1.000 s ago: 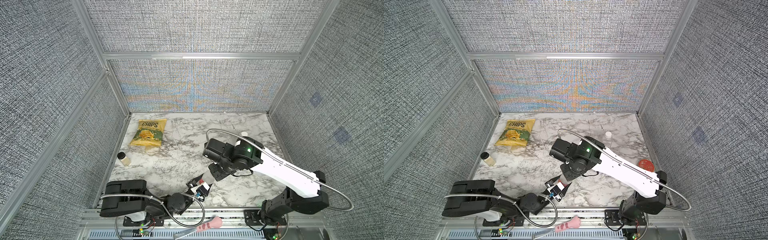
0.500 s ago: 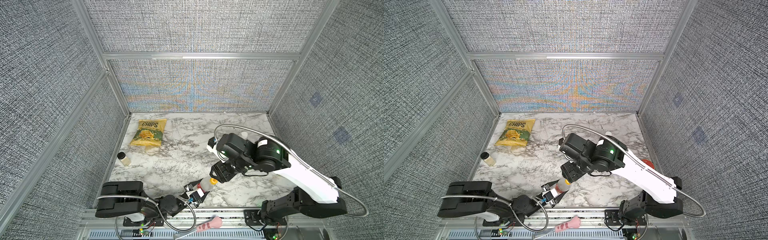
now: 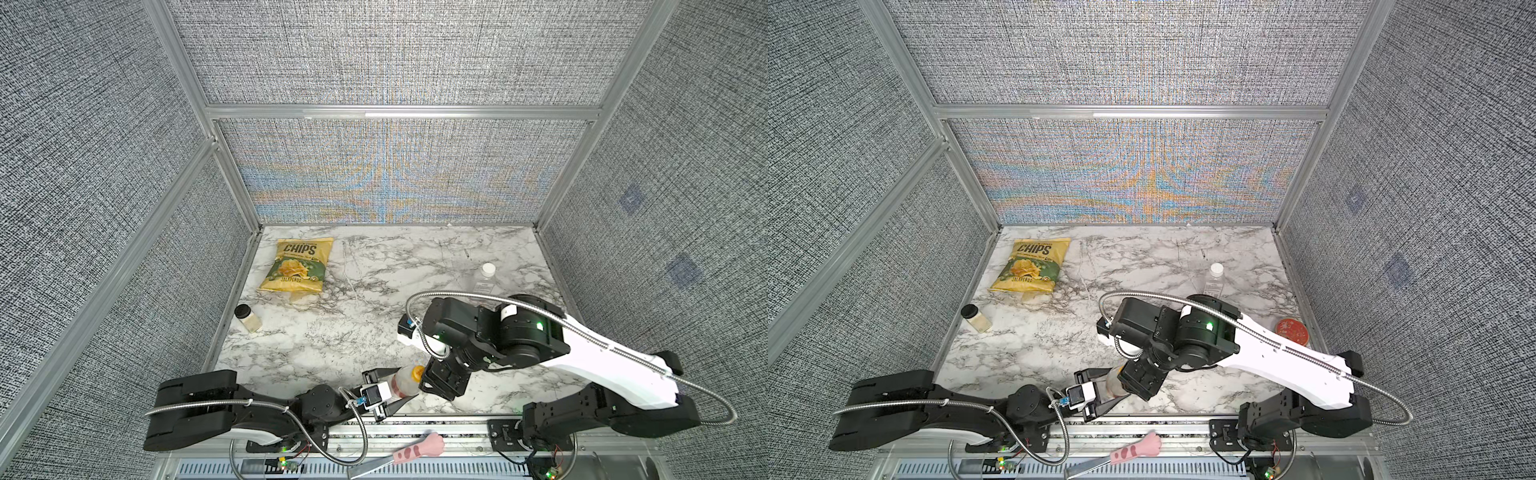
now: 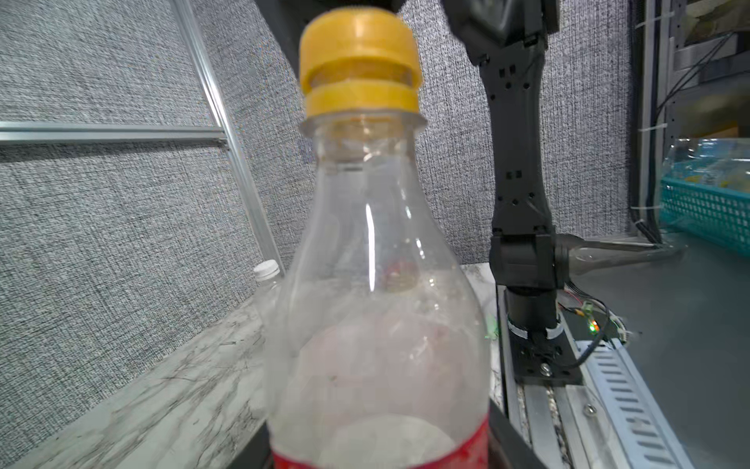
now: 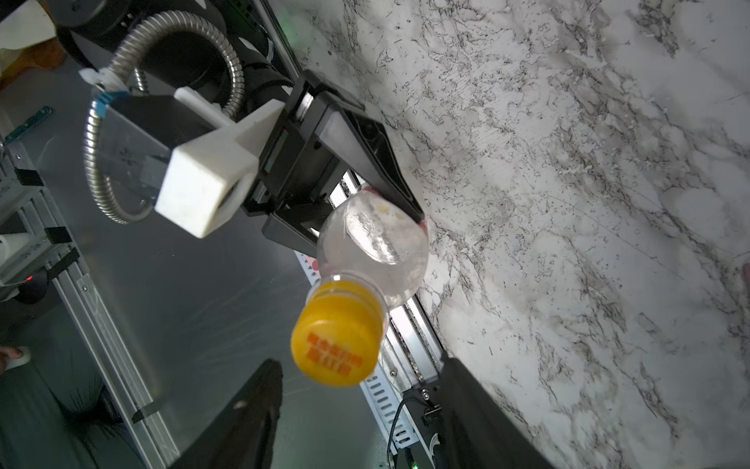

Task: Screw on the bottle caps
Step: Screw the bottle cap onto the plastic bottle.

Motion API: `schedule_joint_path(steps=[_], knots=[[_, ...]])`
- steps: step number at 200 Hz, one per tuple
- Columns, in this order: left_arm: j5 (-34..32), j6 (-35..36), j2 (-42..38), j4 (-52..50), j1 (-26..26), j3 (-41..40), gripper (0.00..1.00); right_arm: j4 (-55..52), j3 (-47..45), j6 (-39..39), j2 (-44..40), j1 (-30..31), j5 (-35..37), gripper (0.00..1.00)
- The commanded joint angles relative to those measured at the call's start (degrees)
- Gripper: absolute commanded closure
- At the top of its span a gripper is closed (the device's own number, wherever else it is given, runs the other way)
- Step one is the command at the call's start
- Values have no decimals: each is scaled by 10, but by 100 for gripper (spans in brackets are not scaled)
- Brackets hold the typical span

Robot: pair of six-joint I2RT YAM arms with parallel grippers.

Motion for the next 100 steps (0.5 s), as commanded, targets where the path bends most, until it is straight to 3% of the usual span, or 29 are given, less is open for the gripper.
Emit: schedule_joint_path(steps=[1,41,100], knots=[[33,-14,-4,-68,4,-3,44,4,12,-18,5,6,12,38],[29,-15,3,-49,7,-6,44,-12,6,-22,19,20,15,52],[31,-18,-8,-51,12,-9,44,-21,-14,-26,27,22,36,51]])
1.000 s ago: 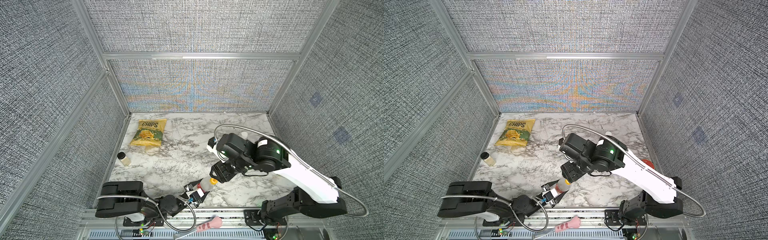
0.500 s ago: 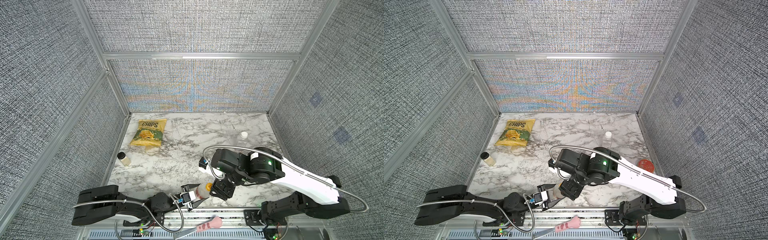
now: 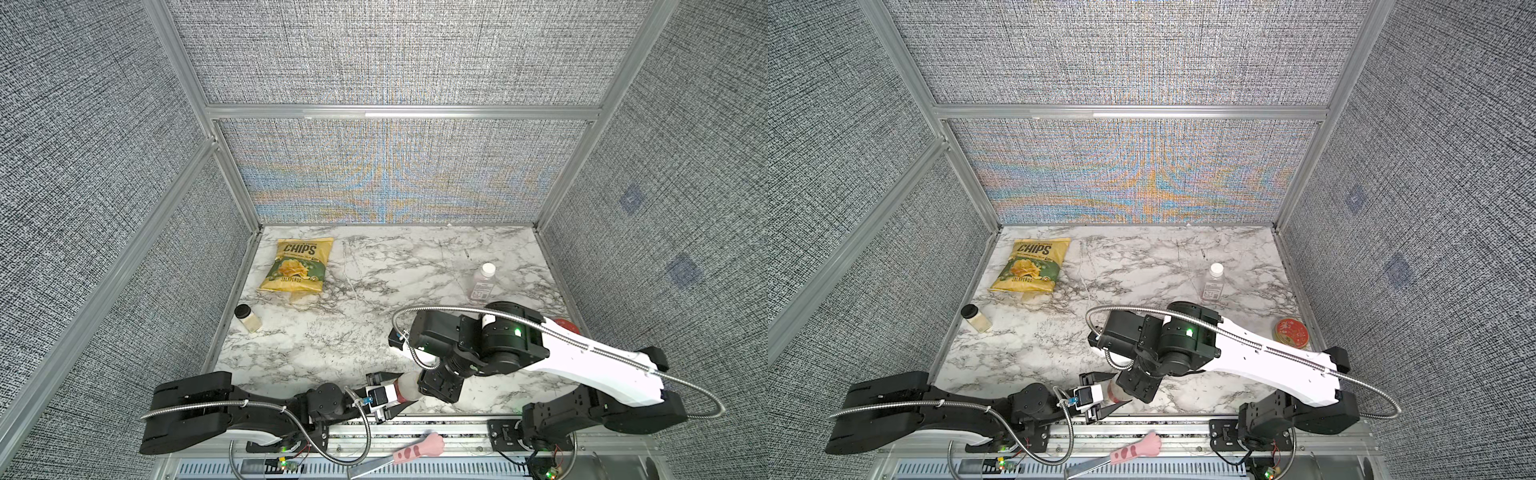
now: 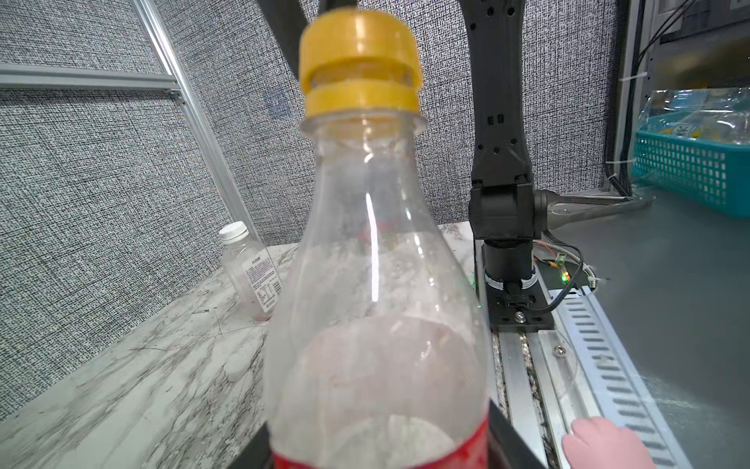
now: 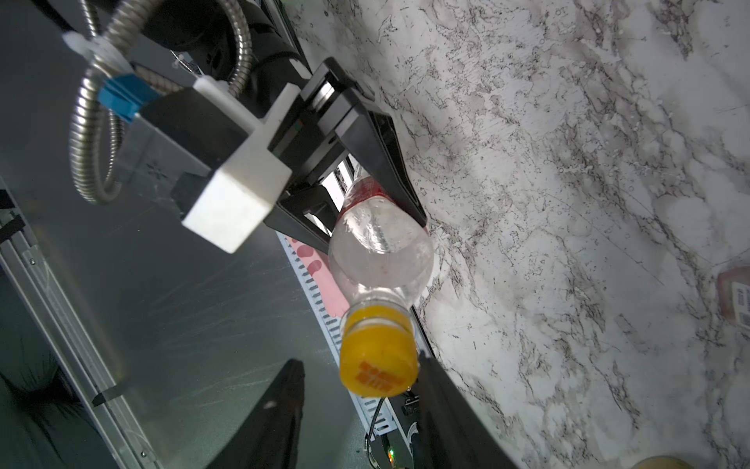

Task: Screw on the bottle caps
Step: Screw the bottle cap onto the plastic bottle.

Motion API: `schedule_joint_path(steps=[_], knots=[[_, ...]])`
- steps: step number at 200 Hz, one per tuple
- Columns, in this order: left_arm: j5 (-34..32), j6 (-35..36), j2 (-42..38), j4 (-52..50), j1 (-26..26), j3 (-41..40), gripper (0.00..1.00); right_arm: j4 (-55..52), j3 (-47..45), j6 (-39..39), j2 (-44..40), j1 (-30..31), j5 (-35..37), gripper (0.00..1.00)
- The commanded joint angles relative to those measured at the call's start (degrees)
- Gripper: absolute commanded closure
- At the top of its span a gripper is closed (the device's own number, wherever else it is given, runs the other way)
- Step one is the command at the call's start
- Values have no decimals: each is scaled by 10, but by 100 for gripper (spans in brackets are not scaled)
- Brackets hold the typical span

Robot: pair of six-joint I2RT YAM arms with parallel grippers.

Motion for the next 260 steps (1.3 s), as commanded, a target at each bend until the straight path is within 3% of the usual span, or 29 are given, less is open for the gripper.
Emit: schedule_joint_path(steps=[1,25,134,166,227,260], knots=[[7,-6,-2,6,2,-9,44,-10,-3,-5,4,1,12,51],[9,-8,-3,4,2,-8,44,-9,-7,-3,7,1,14,52],[-16,-2,-3,10,4,-3,46,-5,-11,17,15,1,31,75],[-62,11,12,61,4,-1,46,-21,-12,54,31,-11,81,86],[-133,52,113,237,-3,6,48,-47,27,149,69,-47,118,95],[-165,81,152,238,-20,42,48,-31,26,187,76,-73,125,99]])
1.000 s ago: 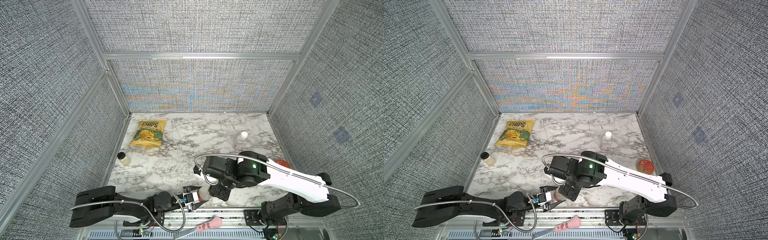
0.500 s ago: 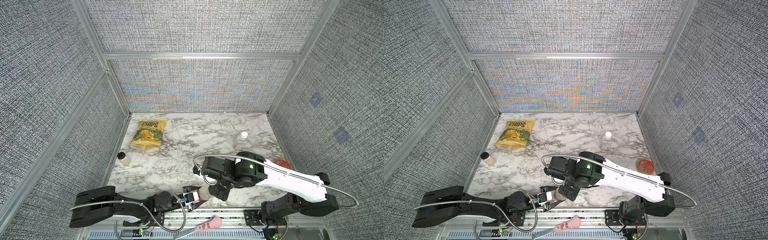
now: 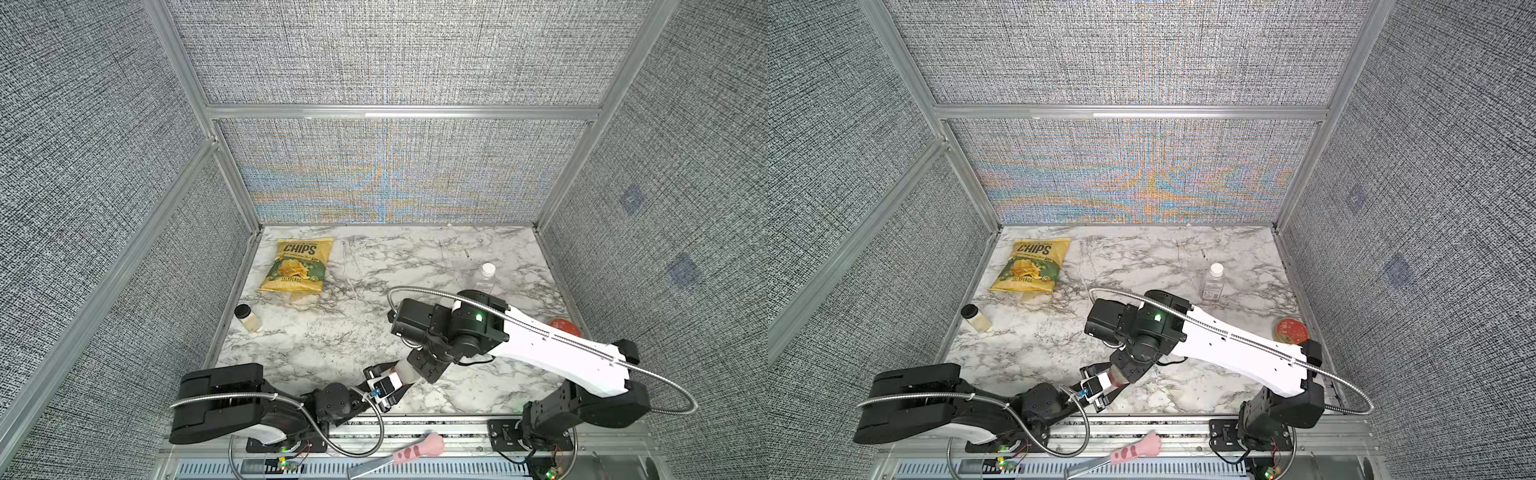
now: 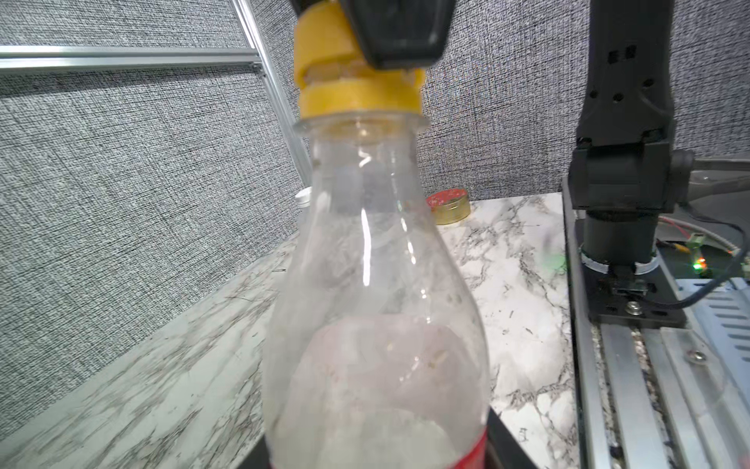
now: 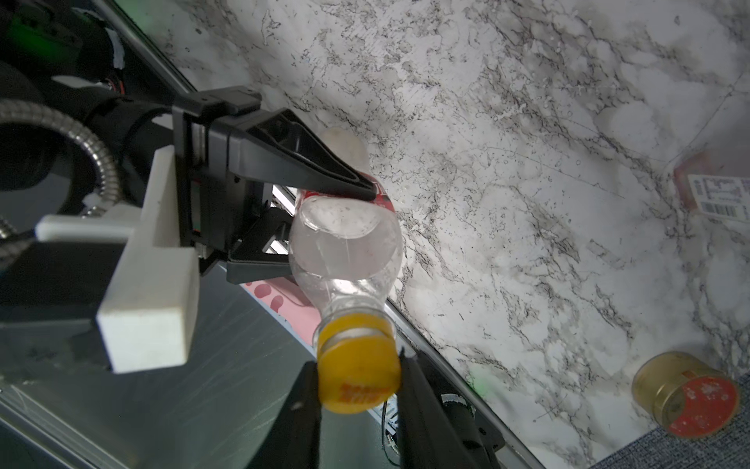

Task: Screw on the bottle caps
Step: Screw the bottle cap onto the plastic bottle.

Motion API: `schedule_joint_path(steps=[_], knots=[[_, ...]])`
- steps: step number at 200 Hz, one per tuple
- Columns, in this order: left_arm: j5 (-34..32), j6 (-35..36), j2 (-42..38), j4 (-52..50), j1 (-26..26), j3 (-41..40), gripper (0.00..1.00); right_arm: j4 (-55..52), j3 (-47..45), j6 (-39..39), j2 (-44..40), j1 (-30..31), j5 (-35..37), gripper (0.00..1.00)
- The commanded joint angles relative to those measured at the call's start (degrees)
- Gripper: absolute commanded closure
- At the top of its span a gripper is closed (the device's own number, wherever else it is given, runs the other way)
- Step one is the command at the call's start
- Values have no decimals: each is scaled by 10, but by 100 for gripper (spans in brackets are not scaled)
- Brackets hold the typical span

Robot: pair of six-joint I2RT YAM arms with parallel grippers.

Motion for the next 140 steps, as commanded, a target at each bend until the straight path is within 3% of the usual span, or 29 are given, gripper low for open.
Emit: schedule_joint_path(steps=[1,75,113,140], knots=[[-11,39,22,138,-10,24,48,2,-1,55,5,-18,62,99],[-96,104,77,138,-37,79,48,63,-43,129,-27,-81,28,100],[-99,99,84,137,-41,86,48,88,-32,142,-39,-99,-10,100],[-104,98,84,138,-41,82,47,72,4,114,-44,-100,-16,79]])
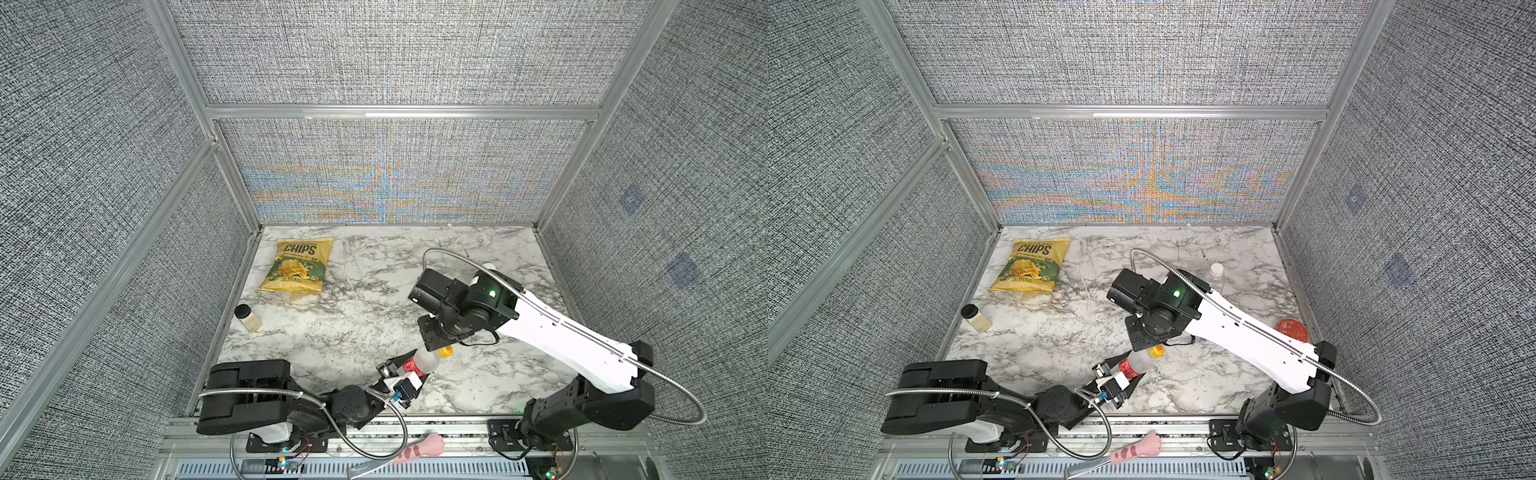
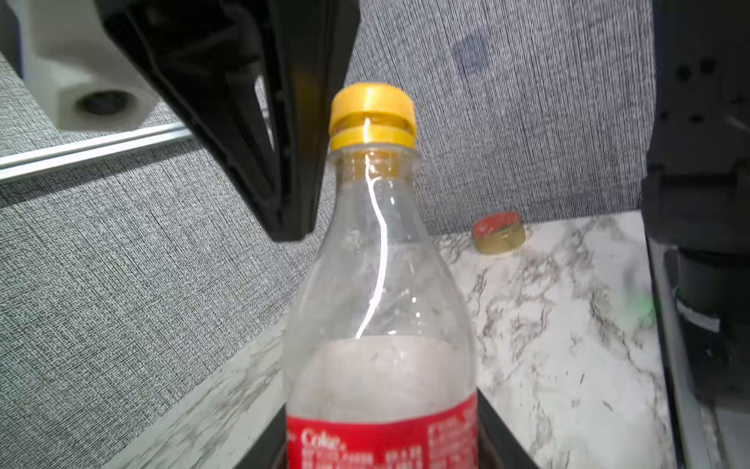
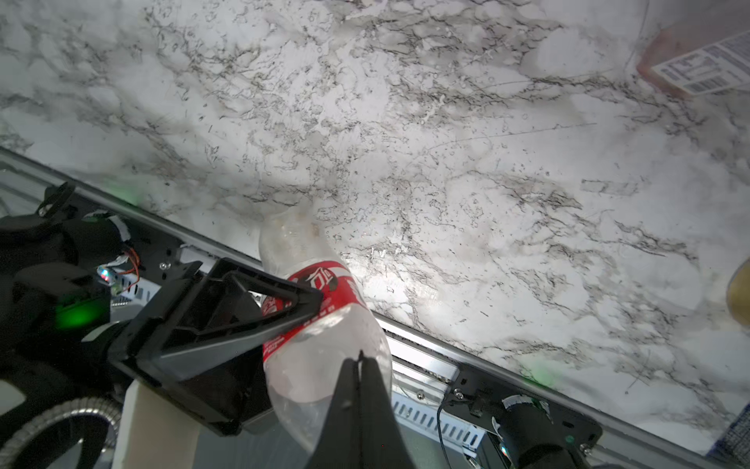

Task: Screw on the bottle caps
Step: Screw the bottle cap onto the plastic bottle, then place the plastic bottle at the center of the table.

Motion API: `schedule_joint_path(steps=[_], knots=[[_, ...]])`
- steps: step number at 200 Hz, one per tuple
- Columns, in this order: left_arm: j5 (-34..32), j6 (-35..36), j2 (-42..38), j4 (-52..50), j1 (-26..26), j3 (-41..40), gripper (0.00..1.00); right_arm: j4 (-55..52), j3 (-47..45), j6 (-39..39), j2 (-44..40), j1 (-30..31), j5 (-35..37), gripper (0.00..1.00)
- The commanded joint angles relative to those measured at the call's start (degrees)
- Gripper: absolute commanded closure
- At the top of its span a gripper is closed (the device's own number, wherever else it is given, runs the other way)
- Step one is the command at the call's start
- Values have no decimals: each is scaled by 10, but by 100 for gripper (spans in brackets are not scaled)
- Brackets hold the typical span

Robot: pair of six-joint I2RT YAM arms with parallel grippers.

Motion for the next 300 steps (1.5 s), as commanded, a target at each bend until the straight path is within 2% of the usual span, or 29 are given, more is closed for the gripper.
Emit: schedule_joint_path(steps=[1,37,50,87,121,137,173,224,238,300], knots=[[1,4,0,58,0,-1,47,12,31,-18,-10,-1,-10,79],[15,-9,-8,58,0,-18,46,-24,122,-106,-45,-1,41,53],[25,-21,-13,58,0,-28,45,-20,113,-141,-69,-2,15,38],[82,-56,-47,58,2,-72,44,-80,51,-206,-82,6,-24,33],[137,-78,-65,59,4,-96,43,-13,-9,-241,-111,36,-100,28],[143,-85,-63,59,5,-100,43,14,-31,-255,-121,45,-130,28],[171,-107,-72,58,14,-114,43,35,-57,-271,-130,80,-116,28],[184,-116,-91,57,19,-119,43,33,-81,-279,-122,105,-61,38],[186,-116,-89,58,19,-120,43,39,-83,-281,-122,109,-61,44],[190,-118,-82,58,21,-116,43,48,-76,-286,-125,112,-57,52]])
